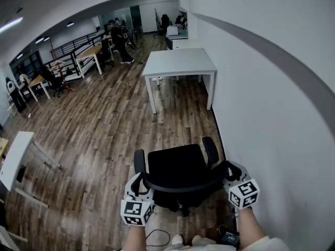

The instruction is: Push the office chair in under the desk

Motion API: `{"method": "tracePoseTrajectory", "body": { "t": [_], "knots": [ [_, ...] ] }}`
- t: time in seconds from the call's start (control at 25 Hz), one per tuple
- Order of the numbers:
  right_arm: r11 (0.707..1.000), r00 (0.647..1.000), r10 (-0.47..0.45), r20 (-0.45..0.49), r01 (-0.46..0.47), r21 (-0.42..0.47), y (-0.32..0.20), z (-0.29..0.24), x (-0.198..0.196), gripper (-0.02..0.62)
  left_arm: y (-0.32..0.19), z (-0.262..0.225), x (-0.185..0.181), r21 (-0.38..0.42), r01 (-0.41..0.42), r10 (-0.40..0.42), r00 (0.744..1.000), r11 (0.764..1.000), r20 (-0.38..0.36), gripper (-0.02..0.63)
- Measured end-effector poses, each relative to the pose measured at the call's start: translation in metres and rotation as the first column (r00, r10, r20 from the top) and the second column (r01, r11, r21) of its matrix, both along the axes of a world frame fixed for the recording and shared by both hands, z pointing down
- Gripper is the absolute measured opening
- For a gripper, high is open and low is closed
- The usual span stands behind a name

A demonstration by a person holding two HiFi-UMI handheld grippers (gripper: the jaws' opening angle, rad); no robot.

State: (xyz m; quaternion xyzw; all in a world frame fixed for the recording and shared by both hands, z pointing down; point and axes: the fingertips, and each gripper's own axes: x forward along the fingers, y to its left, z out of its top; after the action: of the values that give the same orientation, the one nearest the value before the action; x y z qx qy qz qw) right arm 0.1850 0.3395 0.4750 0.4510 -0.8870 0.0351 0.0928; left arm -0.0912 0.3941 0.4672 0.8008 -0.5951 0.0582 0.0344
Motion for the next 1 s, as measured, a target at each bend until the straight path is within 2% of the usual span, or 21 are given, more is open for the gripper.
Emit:
{"method": "tracePoseTrajectory", "body": {
  "t": [0.28, 0.64, 1.0],
  "knots": [
    [1.0, 1.0, 0.029, 0.008, -0.029, -0.007, -0.022, 0.002, -0.001, 0.215, -0.027, 0.002, -0.003, -0.011, -0.051, 0.051, 0.999, 0.999, -0.008, 0.216],
    [0.996, 0.996, 0.085, -0.005, -0.085, 0.012, -0.052, 0.003, -0.002, 0.215, -0.065, 0.001, -0.007, -0.006, -0.074, 0.074, 0.997, 0.997, -0.022, 0.216],
    [0.996, 0.996, 0.088, 0.014, -0.088, 0.009, -0.081, 0.004, -0.005, 0.213, -0.101, 0.002, -0.011, -0.009, -0.077, 0.077, 0.996, 0.997, -0.035, 0.215]
  ]
}}
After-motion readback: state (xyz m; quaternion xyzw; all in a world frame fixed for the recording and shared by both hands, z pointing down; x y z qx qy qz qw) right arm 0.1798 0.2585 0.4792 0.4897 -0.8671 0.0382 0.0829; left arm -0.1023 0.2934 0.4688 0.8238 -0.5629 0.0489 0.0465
